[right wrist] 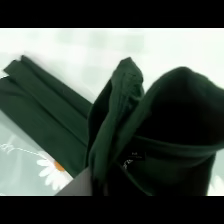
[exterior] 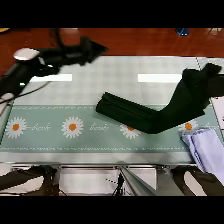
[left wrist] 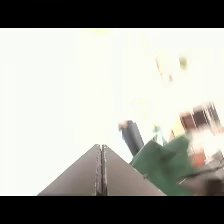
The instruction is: Fold the shirts.
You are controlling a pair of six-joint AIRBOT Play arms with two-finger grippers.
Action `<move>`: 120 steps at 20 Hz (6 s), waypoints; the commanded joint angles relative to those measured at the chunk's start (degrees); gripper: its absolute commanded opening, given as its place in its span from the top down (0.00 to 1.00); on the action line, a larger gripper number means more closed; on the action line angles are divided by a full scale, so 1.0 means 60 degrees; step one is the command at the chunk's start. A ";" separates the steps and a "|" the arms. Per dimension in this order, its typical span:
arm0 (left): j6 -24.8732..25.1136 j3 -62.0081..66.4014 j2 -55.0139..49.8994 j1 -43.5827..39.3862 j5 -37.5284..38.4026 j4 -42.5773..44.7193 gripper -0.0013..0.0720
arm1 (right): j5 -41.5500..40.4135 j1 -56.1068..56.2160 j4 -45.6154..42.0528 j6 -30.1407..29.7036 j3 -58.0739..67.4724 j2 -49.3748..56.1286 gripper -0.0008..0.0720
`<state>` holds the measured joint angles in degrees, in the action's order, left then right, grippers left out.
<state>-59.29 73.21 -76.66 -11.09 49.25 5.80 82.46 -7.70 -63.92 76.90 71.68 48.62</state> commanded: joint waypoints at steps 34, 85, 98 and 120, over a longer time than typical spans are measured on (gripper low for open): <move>-0.0565 0.0004 0.2346 0.4105 0.3719 0.3435 0.95 | -0.3118 -0.2331 0.4878 -0.1053 -0.7646 0.1749 0.16; 0.1064 0.0146 -0.1541 0.4554 0.0466 0.4328 0.95 | 0.3825 -0.8805 -0.8670 0.1464 -0.1147 -0.1337 0.55; 0.1661 0.0674 -0.1366 0.4266 0.4022 0.3475 0.42 | 0.1137 -0.7402 -0.1530 -0.0321 -0.1107 -0.0874 0.32; -0.5023 0.2076 -0.0306 -0.2568 0.4732 1.4604 0.00 | -0.1162 0.2036 -0.4095 0.1504 -0.1107 0.1690 0.14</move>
<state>-87.88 85.62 -77.91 -25.61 76.47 92.01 75.50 3.92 -87.70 85.78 64.97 58.57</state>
